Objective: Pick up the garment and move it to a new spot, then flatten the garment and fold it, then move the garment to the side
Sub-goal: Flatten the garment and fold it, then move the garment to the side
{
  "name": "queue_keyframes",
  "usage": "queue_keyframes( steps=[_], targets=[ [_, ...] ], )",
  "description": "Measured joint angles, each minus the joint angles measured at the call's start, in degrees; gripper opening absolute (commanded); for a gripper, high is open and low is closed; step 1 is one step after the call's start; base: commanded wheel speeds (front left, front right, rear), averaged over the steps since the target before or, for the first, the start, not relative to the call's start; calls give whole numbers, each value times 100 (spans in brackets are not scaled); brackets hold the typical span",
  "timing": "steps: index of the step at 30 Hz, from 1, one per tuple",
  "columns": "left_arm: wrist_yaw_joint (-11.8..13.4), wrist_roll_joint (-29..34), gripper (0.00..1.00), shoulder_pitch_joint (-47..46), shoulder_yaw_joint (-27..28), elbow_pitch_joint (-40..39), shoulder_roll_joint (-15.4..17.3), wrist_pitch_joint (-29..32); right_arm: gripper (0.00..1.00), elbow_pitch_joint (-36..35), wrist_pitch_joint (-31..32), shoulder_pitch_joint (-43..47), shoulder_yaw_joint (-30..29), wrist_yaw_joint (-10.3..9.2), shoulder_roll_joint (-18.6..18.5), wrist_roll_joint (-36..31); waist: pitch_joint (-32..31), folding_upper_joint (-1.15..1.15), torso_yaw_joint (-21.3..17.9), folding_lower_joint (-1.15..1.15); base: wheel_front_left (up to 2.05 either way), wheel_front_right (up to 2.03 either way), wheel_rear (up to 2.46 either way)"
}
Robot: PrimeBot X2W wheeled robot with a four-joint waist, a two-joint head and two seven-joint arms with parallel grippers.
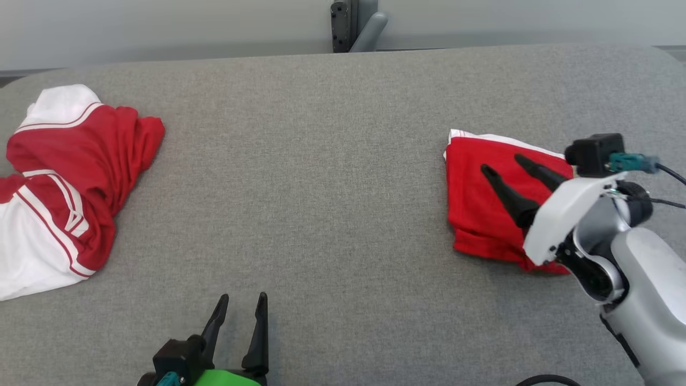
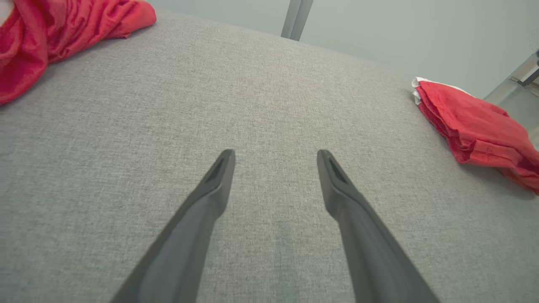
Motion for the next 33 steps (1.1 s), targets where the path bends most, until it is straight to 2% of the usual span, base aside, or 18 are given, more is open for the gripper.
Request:
queue_keyframes(
  steps=[3, 4, 7, 10, 13, 15, 17, 27, 30, 33],
  targets=[
    [0, 0, 100, 130, 94, -49, -7, 0, 100, -389, -490, 466, -463, 0, -136, -416, -142, 0, -5, 0, 0, 0, 0],
    [22, 0, 100, 233, 197, -134, -10, 0, 100, -570, -846, 847, -849, 0, -149, -784, -244, 0, -18, 0, 0, 0, 0],
    [23, 52, 100, 388, 279, -257, -12, 0, 100, -749, -1441, 1495, -1441, 0, -4, -1277, -398, 0, -54, 0, 0, 0, 0],
    [19, 115, 100, 487, 372, -381, -15, 0, 100, -755, -2256, 2085, -1972, 3, 45, -2064, -520, 0, -105, 0, 0, 0, 0],
    [12, 237, 100, 510, 509, -467, -23, 0, 100, -474, -2762, 2594, -2598, 1, 350, -2519, -597, -1, -153, 0, 0, 0, 0],
    [-3, 298, 100, 547, 592, -535, -20, 0, 100, -316, -2880, 2834, -2842, 2, 497, -2916, -620, 0, -187, 0, 0, 0, 0],
    [-29, 391, 100, 604, 690, -592, -21, 0, 100, -302, -2911, 3034, -3171, 1, 801, -3183, -646, 0, -219, 0, 0, 0, 0],
    [-33, 497, 100, 721, 784, -735, -22, 0, 100, -379, -2925, 3513, -3617, 4, 1410, -3437, -657, -1, -183, 0, 0, 0, 0],
    [-33, 497, 100, 738, 795, -738, -22, 0, 100, -147, -2926, 3332, -3622, 4, 1511, -3126, -629, -1, -216, 0, 0, 0, 0],
    [-46, 502, 100, 736, 777, -736, -22, 0, 100, 326, -2932, 2916, -3432, 3, 1413, -2629, -569, -1, -246, 0, 0, 0, 0]
  ],
)
